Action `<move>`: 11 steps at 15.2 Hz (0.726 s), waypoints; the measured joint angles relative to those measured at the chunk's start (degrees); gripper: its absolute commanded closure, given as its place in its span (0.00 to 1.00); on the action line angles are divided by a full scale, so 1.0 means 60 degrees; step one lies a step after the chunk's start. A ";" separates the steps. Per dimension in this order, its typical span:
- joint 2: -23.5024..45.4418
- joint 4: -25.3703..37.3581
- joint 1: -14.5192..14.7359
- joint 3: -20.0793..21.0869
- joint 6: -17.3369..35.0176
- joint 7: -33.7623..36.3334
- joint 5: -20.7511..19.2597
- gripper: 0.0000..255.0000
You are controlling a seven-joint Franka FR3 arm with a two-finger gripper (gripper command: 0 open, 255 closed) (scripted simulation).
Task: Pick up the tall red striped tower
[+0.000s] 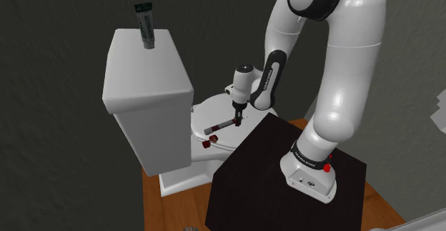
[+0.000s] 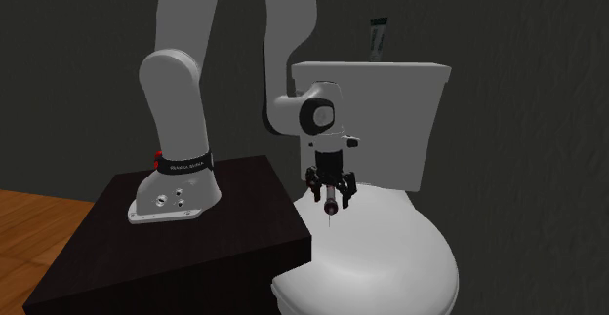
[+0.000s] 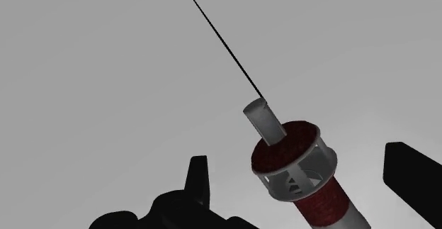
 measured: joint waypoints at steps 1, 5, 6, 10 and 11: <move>0.0095 0.0021 0.0077 -0.0086 0.0081 0.0080 -0.0069 1.00; 0.0203 0.0052 0.0164 -0.0171 0.0165 0.0170 -0.0137 1.00; 0.0206 0.0053 0.0166 -0.0173 0.0167 0.0172 -0.0138 1.00; 0.0210 0.0055 0.0168 -0.0175 0.0170 0.0175 -0.0140 1.00; 0.0200 0.0052 0.0153 -0.0168 0.0164 0.0160 -0.0136 1.00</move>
